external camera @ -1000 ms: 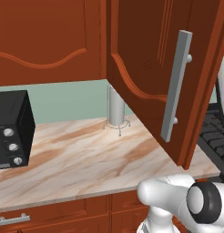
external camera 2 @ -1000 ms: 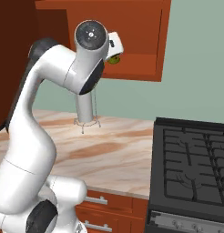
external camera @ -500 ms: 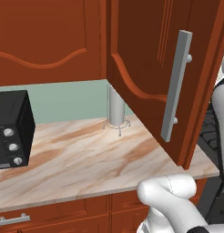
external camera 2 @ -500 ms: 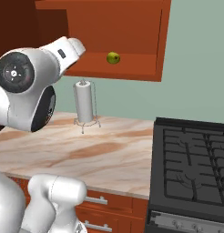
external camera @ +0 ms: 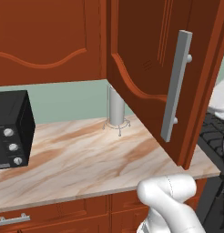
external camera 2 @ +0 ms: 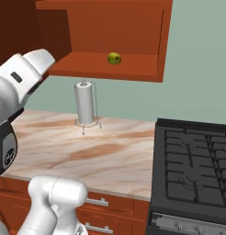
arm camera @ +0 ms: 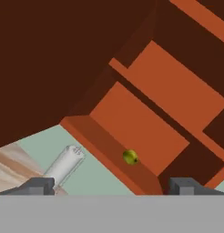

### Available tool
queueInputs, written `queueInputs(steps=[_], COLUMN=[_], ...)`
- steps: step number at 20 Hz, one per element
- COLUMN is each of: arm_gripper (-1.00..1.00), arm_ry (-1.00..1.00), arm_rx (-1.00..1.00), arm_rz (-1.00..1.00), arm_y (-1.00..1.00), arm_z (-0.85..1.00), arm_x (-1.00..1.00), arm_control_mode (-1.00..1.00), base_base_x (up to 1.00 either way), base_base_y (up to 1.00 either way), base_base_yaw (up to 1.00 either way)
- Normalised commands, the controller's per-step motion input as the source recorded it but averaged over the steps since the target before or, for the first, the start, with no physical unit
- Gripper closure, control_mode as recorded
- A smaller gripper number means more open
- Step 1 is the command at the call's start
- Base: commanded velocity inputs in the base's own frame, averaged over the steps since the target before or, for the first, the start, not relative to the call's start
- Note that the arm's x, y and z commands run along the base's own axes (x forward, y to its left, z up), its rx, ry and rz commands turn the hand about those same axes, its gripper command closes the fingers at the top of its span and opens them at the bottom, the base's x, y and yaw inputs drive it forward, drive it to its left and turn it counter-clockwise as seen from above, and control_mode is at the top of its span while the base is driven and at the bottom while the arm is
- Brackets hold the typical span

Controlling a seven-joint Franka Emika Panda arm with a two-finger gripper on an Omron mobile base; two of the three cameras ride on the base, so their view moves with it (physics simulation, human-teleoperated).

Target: Pick the pear from the counter and place it in the cabinet. Then close the cabinet.

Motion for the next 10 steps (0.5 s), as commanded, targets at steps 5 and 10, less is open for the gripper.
queueInputs(steps=[5,10], arm_gripper=[-1.0,-1.0], arm_ry=[0.09,0.04], arm_rx=[-0.1,-0.16], arm_rz=[-0.03,0.0], arm_y=[0.31,0.68], arm_z=[0.14,0.04], arm_x=[-0.99,-0.86], arm_control_mode=[-1.0,-1.0], base_base_x=[0.0,0.0], base_base_y=[0.0,0.0], base_base_yaw=[0.0,0.0])
